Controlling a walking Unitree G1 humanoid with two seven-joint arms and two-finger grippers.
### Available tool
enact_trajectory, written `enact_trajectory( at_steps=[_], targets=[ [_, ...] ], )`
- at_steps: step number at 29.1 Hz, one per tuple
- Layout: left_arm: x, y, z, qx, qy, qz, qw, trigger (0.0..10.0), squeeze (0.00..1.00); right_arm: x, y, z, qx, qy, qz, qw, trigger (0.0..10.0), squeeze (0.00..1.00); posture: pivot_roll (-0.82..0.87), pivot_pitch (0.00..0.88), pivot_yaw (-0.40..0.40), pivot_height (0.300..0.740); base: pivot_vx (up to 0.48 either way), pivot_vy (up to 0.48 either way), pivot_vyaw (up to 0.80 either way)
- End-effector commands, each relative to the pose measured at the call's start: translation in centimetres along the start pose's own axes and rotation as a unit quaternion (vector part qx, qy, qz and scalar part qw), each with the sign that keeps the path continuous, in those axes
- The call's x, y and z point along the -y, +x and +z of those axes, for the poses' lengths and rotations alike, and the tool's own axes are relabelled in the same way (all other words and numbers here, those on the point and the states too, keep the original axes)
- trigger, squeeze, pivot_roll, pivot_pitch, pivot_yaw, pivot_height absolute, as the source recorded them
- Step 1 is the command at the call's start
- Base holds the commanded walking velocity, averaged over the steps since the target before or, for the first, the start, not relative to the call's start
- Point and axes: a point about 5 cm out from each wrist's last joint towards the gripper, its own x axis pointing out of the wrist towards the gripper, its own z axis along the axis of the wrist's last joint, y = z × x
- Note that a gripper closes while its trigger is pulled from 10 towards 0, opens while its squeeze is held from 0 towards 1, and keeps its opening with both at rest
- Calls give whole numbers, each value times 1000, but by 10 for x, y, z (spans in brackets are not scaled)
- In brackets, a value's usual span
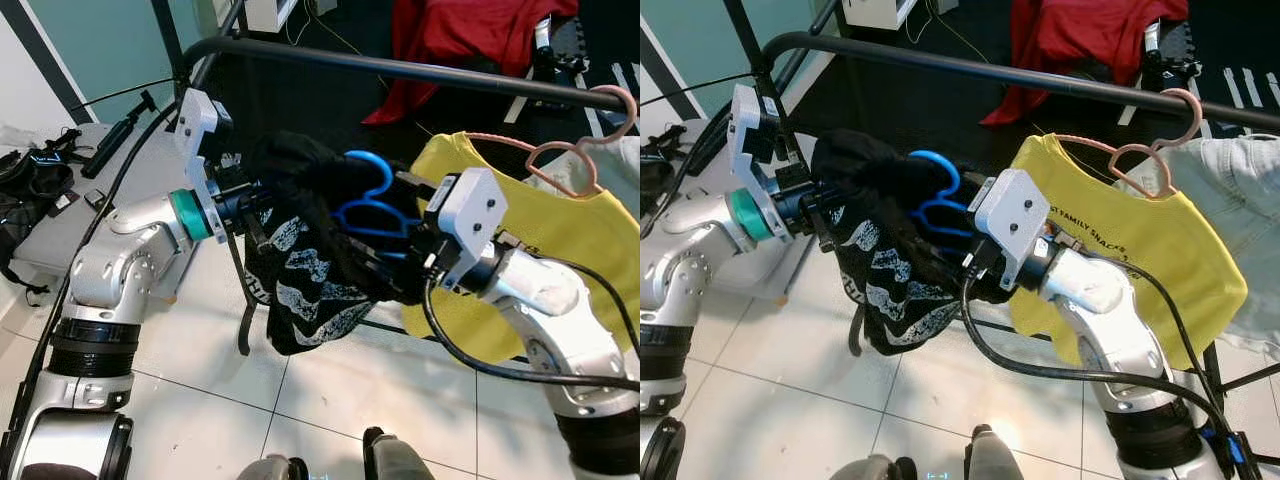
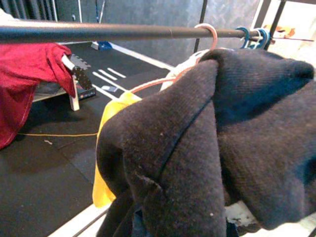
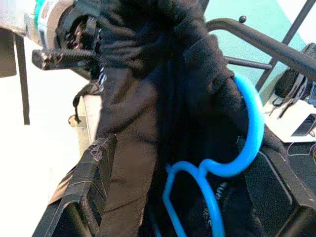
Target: Hang hanger
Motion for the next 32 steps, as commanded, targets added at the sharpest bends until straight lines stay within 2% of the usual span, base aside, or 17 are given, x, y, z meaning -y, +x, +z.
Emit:
enact_trajectory(
  at_steps=[1,3,6,8,9,12,13,15,18,19,27,28,31,32],
  targets=[
    [-2,-3,8,15,9,-2,1000,0,0,0,-3,1,-3,-2,-1,1000,10000,0,-142,83,87,740,0,0,0],
    [-3,-2,10,18,13,-4,1000,0,0,-6,-10,-4,-26,9,29,999,10000,0,-146,79,91,740,0,0,0],
    [-4,-2,10,19,14,-4,1000,0,0,-8,-13,-5,-34,16,43,998,10000,0,-150,80,93,740,0,0,0],
    [-3,0,10,20,15,-6,1000,0,0,-11,-19,-5,-41,44,65,996,10000,0,-152,79,94,740,0,0,0],
    [-3,0,10,20,15,-6,1000,0,0,-11,-19,-5,-41,44,65,996,10000,0,-152,79,94,740,0,0,0],
    [-2,3,11,25,13,-12,1000,0,0,-12,-30,-4,-41,107,88,989,10000,0,-156,78,100,740,0,0,0],
    [-2,3,11,25,13,-12,1000,0,0,-12,-30,-4,-41,107,88,989,10000,0,-156,78,100,740,0,0,0],
    [-2,4,12,27,12,-15,999,0,0,-13,-35,-5,-39,141,101,984,10000,0,-156,78,101,740,0,0,0],
    [-2,4,12,27,12,-15,999,0,0,-13,-35,-5,-39,141,101,984,10000,0,-156,78,101,740,0,0,0],
    [-2,5,12,27,13,-17,999,0,0,-13,-39,-4,-34,162,108,980,10000,0,-156,79,100,740,0,0,0],
    [-2,6,12,27,14,-19,999,0,0,-14,-43,-3,-38,171,123,977,10000,0,-157,79,100,740,0,0,0],
    [1,7,10,26,12,-23,999,0,0,-14,-51,-2,-60,160,140,975,10000,1000,-167,77,100,740,0,0,0],
    [1,7,10,26,12,-23,999,0,0,-14,-51,-2,-60,160,140,975,10000,1000,-167,77,100,740,0,0,0],
    [2,8,8,26,9,-27,999,0,0,-12,-57,-2,-79,142,152,975,10000,1000,-178,76,107,740,0,0,0]
  ],
)
